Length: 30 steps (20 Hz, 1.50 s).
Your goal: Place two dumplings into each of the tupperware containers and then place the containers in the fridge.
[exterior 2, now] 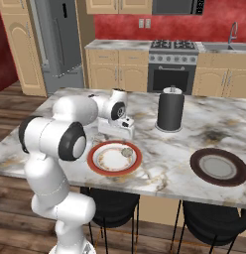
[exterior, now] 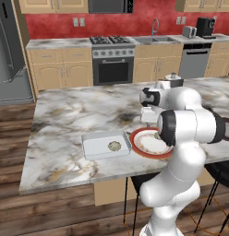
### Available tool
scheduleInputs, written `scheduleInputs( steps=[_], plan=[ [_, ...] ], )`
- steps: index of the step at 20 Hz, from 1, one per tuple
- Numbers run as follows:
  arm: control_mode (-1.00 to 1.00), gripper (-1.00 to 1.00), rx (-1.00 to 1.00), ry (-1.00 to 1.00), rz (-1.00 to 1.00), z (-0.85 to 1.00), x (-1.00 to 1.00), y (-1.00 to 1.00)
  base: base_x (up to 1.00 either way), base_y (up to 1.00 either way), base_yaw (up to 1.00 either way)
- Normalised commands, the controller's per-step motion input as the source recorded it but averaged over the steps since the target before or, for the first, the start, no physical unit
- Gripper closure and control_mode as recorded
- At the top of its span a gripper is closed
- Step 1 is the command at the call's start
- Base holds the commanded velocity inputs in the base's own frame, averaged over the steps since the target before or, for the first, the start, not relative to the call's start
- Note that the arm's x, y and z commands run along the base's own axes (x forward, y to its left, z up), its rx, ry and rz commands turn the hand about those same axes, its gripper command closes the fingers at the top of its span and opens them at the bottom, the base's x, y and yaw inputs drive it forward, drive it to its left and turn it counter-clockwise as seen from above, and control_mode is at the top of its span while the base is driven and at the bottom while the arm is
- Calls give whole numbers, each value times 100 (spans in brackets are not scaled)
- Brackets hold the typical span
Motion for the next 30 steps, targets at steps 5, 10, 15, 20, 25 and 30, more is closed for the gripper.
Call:
scheduleInputs(
  steps=[5, 10, 15, 20, 25, 30],
  plan=[
    [-100, -100, 0, -13, 0, -74, 28, -29, 0, 0, 0],
    [-100, -100, 0, -7, 0, -48, 18, -21, 0, 0, 0],
    [-100, -100, 0, 0, 0, -7, 1, -12, 0, 0, 0],
    [-100, -100, 0, 0, 0, 0, 2, -13, 0, 0, 0],
    [-100, -100, 0, 0, 0, -2, 0, -7, 0, 0, 0],
    [-100, -100, 0, 0, 0, 0, 12, 0, 0, 0, 0]
  ],
)
